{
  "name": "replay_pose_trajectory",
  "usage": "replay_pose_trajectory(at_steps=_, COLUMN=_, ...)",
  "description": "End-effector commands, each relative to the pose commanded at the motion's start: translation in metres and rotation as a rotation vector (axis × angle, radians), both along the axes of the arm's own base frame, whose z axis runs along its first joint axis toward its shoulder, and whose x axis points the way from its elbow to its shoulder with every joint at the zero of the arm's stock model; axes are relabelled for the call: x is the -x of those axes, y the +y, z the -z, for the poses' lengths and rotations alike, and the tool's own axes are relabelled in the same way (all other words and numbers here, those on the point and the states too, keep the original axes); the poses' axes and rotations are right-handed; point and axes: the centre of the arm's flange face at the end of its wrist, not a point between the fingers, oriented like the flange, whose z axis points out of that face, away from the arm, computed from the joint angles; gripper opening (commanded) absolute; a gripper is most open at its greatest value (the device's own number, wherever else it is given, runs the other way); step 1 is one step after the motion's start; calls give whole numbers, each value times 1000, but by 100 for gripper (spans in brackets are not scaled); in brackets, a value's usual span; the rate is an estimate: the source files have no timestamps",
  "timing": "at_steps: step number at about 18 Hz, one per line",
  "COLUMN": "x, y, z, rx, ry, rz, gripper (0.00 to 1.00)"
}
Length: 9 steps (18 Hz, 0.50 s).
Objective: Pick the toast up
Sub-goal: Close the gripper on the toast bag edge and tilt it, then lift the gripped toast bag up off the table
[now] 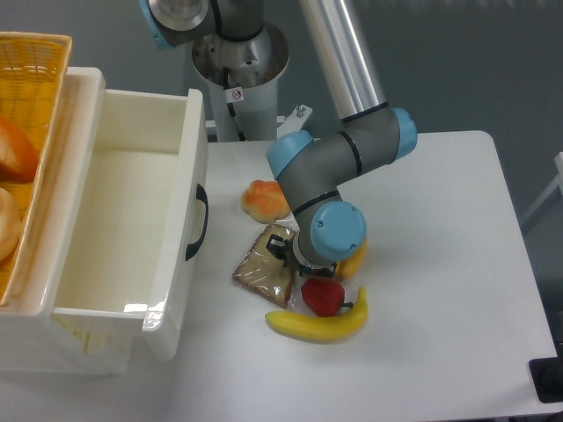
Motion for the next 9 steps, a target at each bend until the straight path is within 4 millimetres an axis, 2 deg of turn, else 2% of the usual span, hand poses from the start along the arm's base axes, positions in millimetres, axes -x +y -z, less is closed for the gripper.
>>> replay_pose_trajectory(at_steps=6, x=4, y=1, z=-12, rx=-11, ry=13, rz=0, gripper=13)
replay_pose_trajectory(at_steps=9, x=3, y=-2, z=-26, rx=-18, ry=20, rz=1, gripper=13)
